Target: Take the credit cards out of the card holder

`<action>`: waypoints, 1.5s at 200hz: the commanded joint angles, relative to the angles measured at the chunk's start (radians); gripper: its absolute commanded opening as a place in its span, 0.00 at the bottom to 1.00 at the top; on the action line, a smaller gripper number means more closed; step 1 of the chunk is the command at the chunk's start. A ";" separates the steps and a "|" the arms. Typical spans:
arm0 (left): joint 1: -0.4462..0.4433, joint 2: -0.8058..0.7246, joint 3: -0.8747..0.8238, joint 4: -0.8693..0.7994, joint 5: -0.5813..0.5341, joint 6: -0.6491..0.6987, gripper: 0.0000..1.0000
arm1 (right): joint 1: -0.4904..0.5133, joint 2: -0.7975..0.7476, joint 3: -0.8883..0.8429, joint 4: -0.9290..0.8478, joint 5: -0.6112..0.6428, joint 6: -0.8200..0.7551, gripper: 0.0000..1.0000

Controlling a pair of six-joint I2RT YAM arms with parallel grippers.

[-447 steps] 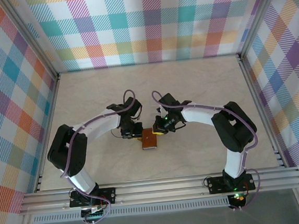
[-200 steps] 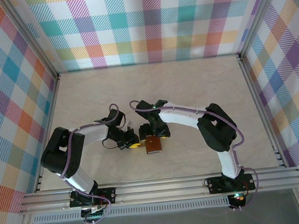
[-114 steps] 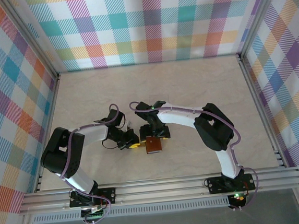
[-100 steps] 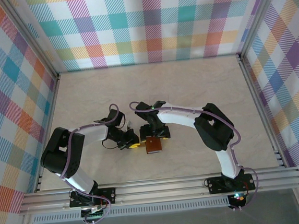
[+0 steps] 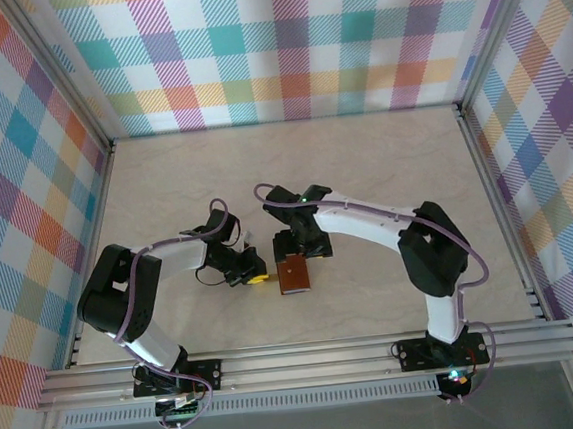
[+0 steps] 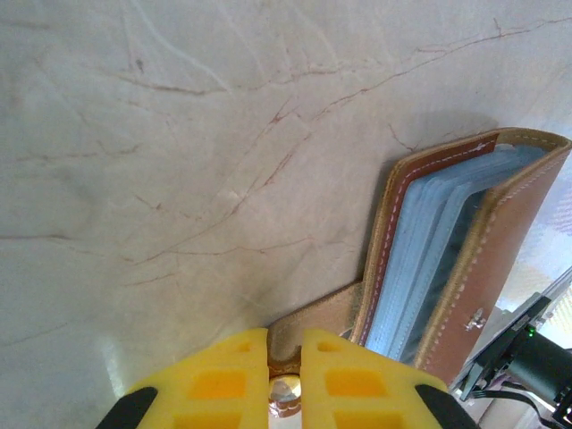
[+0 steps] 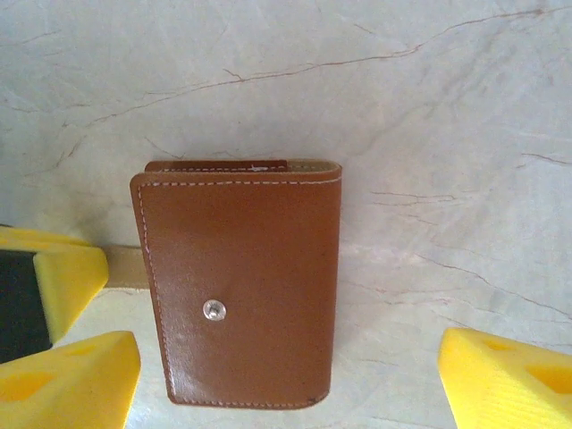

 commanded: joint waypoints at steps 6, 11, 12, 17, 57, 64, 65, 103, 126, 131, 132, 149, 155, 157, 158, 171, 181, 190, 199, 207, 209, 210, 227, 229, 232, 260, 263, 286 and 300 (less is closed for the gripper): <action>0.000 -0.019 0.026 -0.105 -0.072 0.019 0.12 | -0.025 -0.064 -0.055 -0.040 0.019 -0.034 0.80; 0.000 -0.022 0.030 -0.111 -0.076 0.021 0.12 | -0.030 -0.072 -0.065 -0.033 0.015 -0.037 0.80; 0.000 -0.023 0.031 -0.113 -0.076 0.021 0.12 | -0.031 -0.074 -0.066 -0.033 0.014 -0.038 0.79; 0.000 -0.026 0.035 -0.118 -0.077 0.022 0.12 | -0.035 -0.079 -0.073 -0.026 0.010 -0.042 0.79; 0.000 -0.033 0.039 -0.124 -0.090 0.014 0.11 | -0.016 -0.004 -0.009 -0.007 -0.076 -0.083 0.82; 0.000 -0.030 0.040 -0.130 -0.100 0.014 0.11 | -0.013 0.006 -0.003 0.007 -0.085 -0.077 0.83; 0.001 -0.031 0.040 -0.130 -0.102 0.014 0.11 | -0.013 0.006 -0.003 0.007 -0.085 -0.077 0.83; 0.000 -0.024 0.035 -0.121 -0.108 0.020 0.11 | 0.000 0.081 0.024 0.076 -0.139 -0.040 0.88; -0.001 -0.019 0.021 -0.099 -0.100 0.019 0.11 | 0.010 0.117 0.039 0.106 -0.157 -0.021 0.90; -0.001 -0.019 0.016 -0.093 -0.096 0.018 0.11 | 0.012 0.124 0.038 0.112 -0.159 -0.017 0.90; -0.001 -0.019 0.016 -0.092 -0.096 0.017 0.11 | 0.012 0.126 0.038 0.113 -0.160 -0.015 0.90; -0.001 -0.020 0.006 -0.077 -0.086 0.015 0.10 | 0.013 0.152 0.036 0.120 -0.154 -0.001 0.91; -0.002 -0.021 0.003 -0.072 -0.083 0.015 0.10 | 0.013 0.158 0.034 0.119 -0.152 0.002 0.91; -0.001 -0.020 0.003 -0.069 -0.082 0.014 0.10 | 0.013 0.161 0.033 0.119 -0.150 0.003 0.91; 0.000 -0.020 0.003 -0.069 -0.082 0.014 0.10 | 0.013 0.163 0.033 0.119 -0.150 0.003 0.91; -0.002 -0.020 -0.003 -0.061 -0.076 0.014 0.10 | 0.013 0.173 0.032 0.119 -0.135 0.010 0.91; -0.002 -0.020 -0.008 -0.056 -0.072 0.014 0.10 | 0.013 0.182 0.032 0.114 -0.125 0.012 0.91; 0.000 -0.019 -0.011 -0.055 -0.069 0.017 0.10 | 0.013 0.189 0.033 0.110 -0.122 0.013 0.91; -0.001 -0.019 -0.014 -0.053 -0.068 0.017 0.10 | 0.013 0.193 0.036 0.104 -0.119 0.015 0.91; 0.000 -0.019 -0.016 -0.050 -0.066 0.019 0.10 | 0.013 0.191 0.035 0.101 -0.116 0.017 0.91; 0.000 -0.019 -0.016 -0.051 -0.065 0.020 0.10 | 0.013 0.189 0.035 0.100 -0.116 0.018 0.91; 0.000 -0.019 -0.016 -0.050 -0.065 0.020 0.10 | 0.013 0.188 0.034 0.100 -0.116 0.019 0.91; -0.002 -0.022 -0.018 -0.050 -0.063 0.019 0.10 | 0.013 0.168 0.030 0.099 -0.110 0.024 0.91; -0.002 -0.022 -0.018 -0.050 -0.064 0.018 0.10 | 0.013 0.165 0.031 0.096 -0.109 0.023 0.91; -0.001 -0.023 -0.017 -0.050 -0.063 0.020 0.10 | 0.013 0.162 0.032 0.095 -0.108 0.023 0.91; 0.000 -0.024 -0.019 -0.055 -0.071 0.023 0.10 | 0.013 0.126 0.038 0.051 -0.071 0.012 0.90; 0.000 -0.024 -0.018 -0.055 -0.073 0.024 0.10 | 0.013 0.121 0.037 0.048 -0.068 0.012 0.90; 0.000 -0.021 -0.011 -0.065 -0.081 0.024 0.10 | 0.013 0.084 0.033 0.019 -0.042 0.000 0.89; 0.000 -0.022 -0.006 -0.074 -0.088 0.026 0.10 | 0.012 0.067 0.032 0.003 -0.029 -0.013 0.88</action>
